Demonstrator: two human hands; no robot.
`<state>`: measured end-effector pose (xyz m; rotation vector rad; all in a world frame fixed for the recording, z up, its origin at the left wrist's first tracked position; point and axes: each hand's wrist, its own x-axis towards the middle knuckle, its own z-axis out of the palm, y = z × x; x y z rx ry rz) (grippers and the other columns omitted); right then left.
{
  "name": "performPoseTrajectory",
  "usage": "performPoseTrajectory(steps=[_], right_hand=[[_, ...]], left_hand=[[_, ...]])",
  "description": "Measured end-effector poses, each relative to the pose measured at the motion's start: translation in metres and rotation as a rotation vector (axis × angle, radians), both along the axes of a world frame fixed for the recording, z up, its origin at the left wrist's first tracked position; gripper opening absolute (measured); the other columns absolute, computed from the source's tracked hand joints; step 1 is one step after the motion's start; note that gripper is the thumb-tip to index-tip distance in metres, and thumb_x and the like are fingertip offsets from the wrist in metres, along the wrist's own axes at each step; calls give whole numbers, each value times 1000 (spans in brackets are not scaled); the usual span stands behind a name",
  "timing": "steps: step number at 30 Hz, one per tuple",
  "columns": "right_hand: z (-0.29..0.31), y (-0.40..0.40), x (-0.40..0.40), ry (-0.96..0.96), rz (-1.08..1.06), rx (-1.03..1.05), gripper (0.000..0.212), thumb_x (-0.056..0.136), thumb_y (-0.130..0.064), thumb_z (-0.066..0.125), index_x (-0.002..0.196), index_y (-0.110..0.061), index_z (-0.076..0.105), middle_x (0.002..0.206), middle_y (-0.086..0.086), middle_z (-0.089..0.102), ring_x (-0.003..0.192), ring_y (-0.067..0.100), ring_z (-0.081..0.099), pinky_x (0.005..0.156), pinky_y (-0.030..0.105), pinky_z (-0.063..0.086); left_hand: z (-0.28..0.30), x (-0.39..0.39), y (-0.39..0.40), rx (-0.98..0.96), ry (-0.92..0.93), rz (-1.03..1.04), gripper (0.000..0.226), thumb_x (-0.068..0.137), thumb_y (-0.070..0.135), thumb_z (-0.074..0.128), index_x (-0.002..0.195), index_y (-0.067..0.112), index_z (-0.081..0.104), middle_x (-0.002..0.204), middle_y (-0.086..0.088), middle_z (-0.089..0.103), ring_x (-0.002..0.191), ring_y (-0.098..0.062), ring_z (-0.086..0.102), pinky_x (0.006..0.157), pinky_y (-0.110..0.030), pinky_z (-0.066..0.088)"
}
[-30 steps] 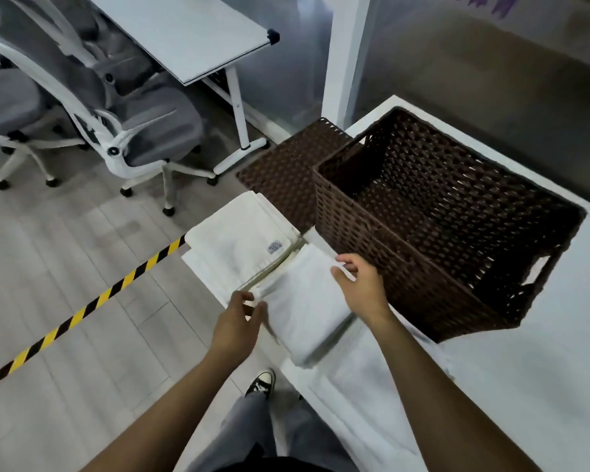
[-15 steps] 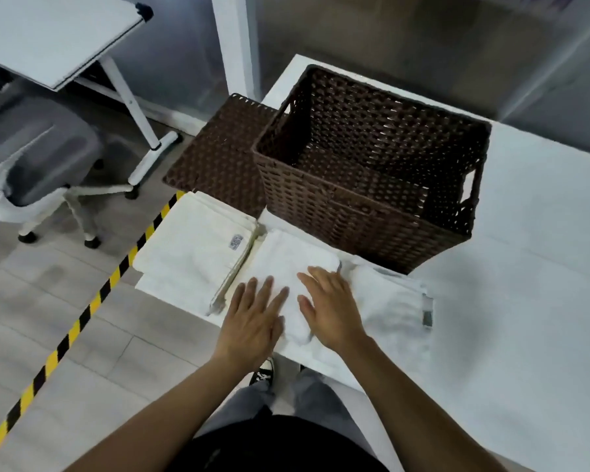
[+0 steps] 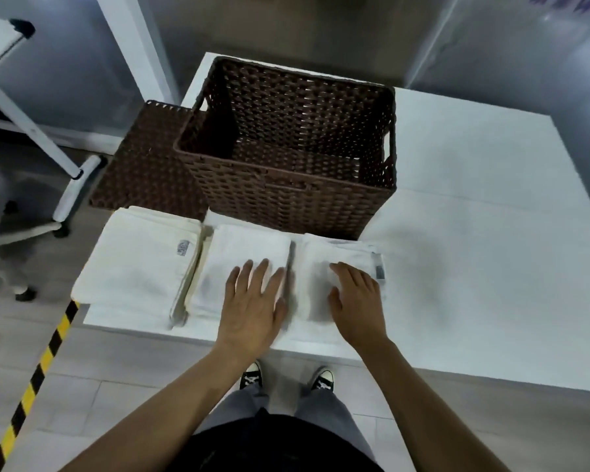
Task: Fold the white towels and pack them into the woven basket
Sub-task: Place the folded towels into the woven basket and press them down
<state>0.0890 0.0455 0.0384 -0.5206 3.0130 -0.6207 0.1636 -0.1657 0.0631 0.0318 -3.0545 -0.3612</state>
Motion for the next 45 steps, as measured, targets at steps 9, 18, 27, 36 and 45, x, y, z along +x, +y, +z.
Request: performPoseTrajectory(steps=[9,18,27,36,45], right_hand=[[-8,60,-10,52,-67,12,42,92,-12,61,134,-16,58,134,5,63,120,30,59,105,42,44],[-40,85,-19,-58,-142,-70,37,99,-28,60,136,-28,60,149,6,49,130,29,52,103,46,44],[-47,87,-35,-410,-175,-464,41,99,-38,61,137,-45,48,144,-7,41,133,6,44,113,39,41],[-57,87,-45,-596,-236,-631,54,86,-38,79,130,-48,51,144,-10,33,122,-25,29,88,-8,29],[-65,106,-49,-690,-178,-613,66,84,-47,78,137,-61,41,146,-18,43,132,-1,37,111,28,36]], left_hand=[[-12,-41,86,111,-146,-200,55,98,34,35,151,20,38,156,-12,41,144,-34,37,116,-47,36],[-58,-56,109,177,-242,32,72,104,43,41,161,12,10,169,-8,1,156,-24,-1,126,-38,2],[-79,-58,121,451,-175,286,85,84,43,73,154,20,31,167,-3,12,153,-19,10,117,-35,22],[-85,-51,125,745,-282,456,70,93,43,65,150,56,27,159,-6,22,145,-26,29,120,-38,28],[-85,-56,118,897,-388,399,61,98,34,61,146,59,34,155,0,31,137,-15,38,98,-5,32]])
